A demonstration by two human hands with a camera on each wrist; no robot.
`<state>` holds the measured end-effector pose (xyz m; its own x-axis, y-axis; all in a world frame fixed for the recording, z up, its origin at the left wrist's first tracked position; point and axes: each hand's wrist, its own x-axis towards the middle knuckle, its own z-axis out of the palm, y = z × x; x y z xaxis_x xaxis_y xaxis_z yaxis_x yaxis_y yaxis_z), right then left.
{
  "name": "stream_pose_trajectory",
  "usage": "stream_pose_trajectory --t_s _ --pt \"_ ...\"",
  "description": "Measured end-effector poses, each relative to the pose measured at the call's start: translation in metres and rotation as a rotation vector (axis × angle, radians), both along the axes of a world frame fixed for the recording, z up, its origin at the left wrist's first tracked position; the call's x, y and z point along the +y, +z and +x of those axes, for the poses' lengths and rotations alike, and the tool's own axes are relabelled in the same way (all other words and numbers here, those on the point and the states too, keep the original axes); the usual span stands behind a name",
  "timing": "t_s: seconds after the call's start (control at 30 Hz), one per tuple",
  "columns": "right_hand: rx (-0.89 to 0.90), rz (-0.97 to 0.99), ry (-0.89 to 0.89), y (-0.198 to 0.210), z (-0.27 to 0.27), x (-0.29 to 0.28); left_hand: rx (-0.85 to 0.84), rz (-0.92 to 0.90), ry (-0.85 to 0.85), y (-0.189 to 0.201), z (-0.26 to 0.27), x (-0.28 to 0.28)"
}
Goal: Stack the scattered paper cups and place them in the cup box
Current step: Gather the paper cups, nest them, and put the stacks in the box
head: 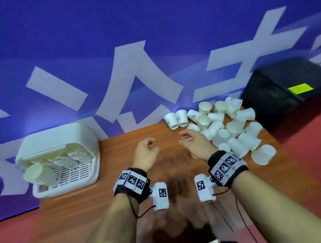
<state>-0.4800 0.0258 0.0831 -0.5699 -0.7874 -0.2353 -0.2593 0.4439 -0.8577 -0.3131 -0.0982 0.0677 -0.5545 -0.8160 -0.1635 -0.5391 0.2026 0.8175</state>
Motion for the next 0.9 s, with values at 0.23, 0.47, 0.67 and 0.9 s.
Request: stream_pose_trajectory --t_s 0.23,0.47,0.67,0.9 --pt "-0.001 0.062 -0.139 -0.020 -0.102 0.098 -0.061 0.031 -0.122 -0.017 -0.104 0.069" --pt "0.020 0.150 -0.143 -0.051 -0.150 0.128 -0.153 0.004 -0.155 -0.032 -0.148 0.090" --pt "0.138 0.255 0.021 -0.090 -0.163 0.118 -0.176 0.037 -0.134 -0.054 -0.158 0.085" --pt "0.282 0.375 0.212 -0.132 -0.166 0.104 -0.182 0.113 -0.046 -0.074 -0.148 0.080"
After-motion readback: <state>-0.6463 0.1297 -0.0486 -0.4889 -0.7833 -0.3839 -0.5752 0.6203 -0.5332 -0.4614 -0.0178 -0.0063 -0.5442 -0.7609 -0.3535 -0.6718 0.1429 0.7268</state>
